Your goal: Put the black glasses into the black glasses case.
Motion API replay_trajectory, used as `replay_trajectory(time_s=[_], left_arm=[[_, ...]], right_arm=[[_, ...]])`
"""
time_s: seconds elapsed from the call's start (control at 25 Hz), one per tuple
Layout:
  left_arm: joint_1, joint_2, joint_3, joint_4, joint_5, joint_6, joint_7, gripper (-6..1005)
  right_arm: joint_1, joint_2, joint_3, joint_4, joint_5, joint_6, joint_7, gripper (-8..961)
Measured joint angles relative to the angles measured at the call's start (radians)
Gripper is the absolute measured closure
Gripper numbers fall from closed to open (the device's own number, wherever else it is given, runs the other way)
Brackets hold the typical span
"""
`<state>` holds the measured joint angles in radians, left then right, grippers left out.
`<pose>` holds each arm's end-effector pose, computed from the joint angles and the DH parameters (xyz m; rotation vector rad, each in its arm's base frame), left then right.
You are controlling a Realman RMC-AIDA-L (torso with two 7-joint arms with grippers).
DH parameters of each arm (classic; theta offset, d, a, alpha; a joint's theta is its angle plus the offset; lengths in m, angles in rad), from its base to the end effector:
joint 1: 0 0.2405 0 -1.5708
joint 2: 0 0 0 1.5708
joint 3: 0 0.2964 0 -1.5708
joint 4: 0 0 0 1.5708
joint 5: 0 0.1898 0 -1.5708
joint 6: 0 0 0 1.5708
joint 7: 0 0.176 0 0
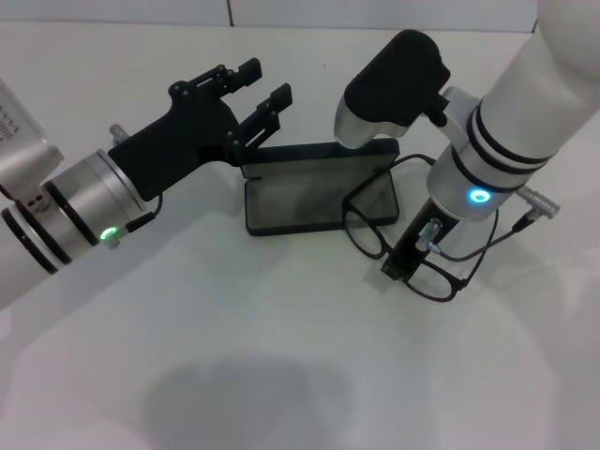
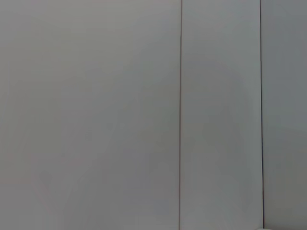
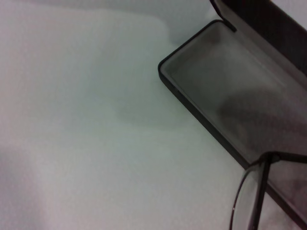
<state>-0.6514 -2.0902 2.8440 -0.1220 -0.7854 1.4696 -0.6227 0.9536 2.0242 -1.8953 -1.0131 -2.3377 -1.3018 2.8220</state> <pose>-0.2456 0.3721 -0.0659 -2.2298 -0.3429 -1.0227 0.1556 0.3786 -0.1317 -2.7342 0.7259 -0.6822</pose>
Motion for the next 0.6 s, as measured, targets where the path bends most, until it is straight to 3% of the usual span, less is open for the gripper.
replay_trajectory(time_s=[0.16,0.28,0.6], left_arm=[[0.001,0.0,0.0,0.0,-0.007,0.001,-0.008,514],[0.004,0.001,0.0,0.0,-0.008,0.024,-0.012,514],[0.053,0.001,0.0,0.001,-0.011,0.205,-0.006,514]], right_arm=[[-0.009,-0.003,0.032,-0.024,0.0,-0.024,-0.02,841],[-0.06,-0.002,0.137,-0.091,0.0,-0.079,-0.075,841],[-0.291,-0.004,0.428,-0.334,0.107,-0.18,-0.29,840]])
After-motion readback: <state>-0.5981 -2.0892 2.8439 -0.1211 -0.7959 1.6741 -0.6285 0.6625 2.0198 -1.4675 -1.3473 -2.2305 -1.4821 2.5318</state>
